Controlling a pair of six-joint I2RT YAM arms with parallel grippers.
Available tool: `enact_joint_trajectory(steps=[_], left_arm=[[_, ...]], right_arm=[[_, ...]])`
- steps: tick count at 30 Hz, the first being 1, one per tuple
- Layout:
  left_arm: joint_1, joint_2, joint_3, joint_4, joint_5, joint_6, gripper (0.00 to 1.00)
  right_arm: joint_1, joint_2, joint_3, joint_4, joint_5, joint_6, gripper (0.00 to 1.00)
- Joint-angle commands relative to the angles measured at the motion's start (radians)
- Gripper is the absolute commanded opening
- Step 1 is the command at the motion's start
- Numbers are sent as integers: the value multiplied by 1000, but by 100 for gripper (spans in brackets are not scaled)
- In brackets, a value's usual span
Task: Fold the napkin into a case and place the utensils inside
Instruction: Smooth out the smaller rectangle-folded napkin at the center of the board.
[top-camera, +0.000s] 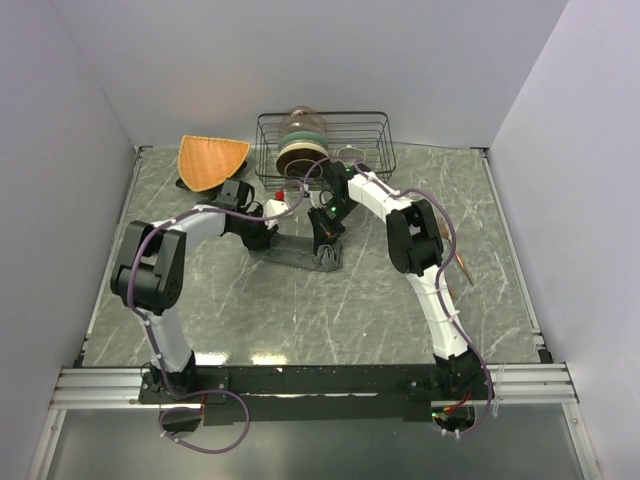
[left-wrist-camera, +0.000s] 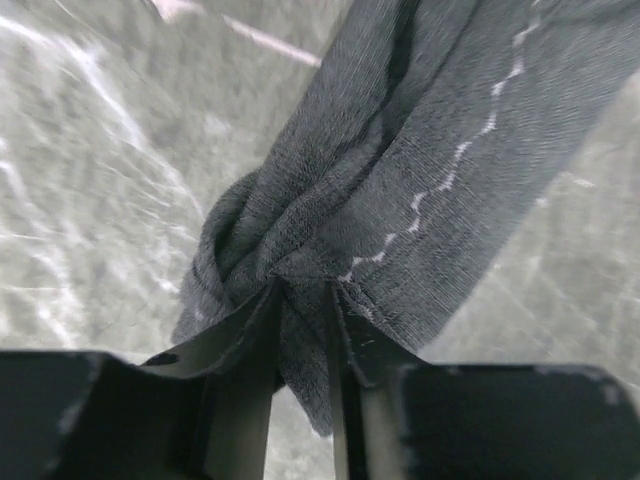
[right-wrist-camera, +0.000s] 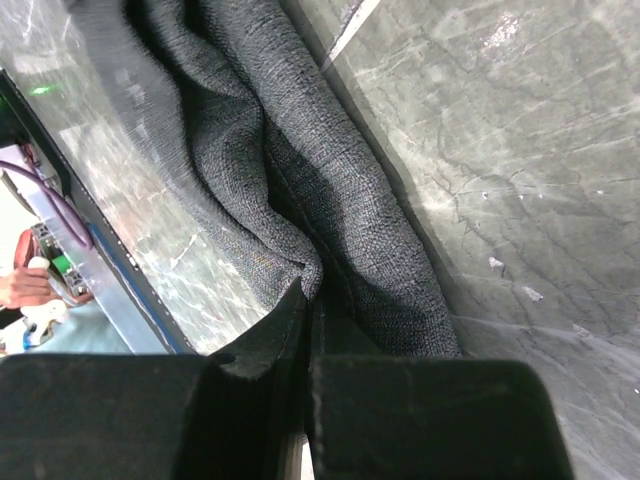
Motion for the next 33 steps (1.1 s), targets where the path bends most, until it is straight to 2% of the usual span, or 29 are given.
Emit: enact_joint_trajectory(steps=[1,3,4,6,7,10,12,16,21,27,30,32,33], left_arm=[[-2,73,46,-32,-65,7,28],[-2,95,59,-61,-73,11,26],[-2,104,66,-72,-73,14,25],[0,119,76,-87,-79,8,23],[0,124,80,-93,-76,10,23],[0,130,87,-106,-65,5,22],[0,135,90,-110,-62,8,21],[0,141,99,-113,-57,5,21],[1,139,104,-118,-47,4,21],[1,136,95,-115,-41,8,22],[1,133,92,-113,-39,10,22],[3,132,87,-112,-39,10,22],[1,129,86,-110,-39,10,22]], right_arm=[[-10,-4,61,17,-25,14,9],[-19,-21,75,8,-32,19,18],[-22,-29,84,5,-35,27,28],[-37,-58,100,-15,-41,21,41],[-45,-70,106,-26,-41,8,54],[-62,-131,91,-56,-40,-25,71],[-65,-174,77,-87,-35,-48,75],[-60,-230,11,-142,-35,-101,75],[-56,-253,-66,-153,-32,-133,72],[-22,-286,-192,-37,12,-122,69],[-11,-274,-210,-7,40,-107,64],[-11,-273,-219,29,63,-93,48],[-13,-273,-216,39,78,-79,27]])
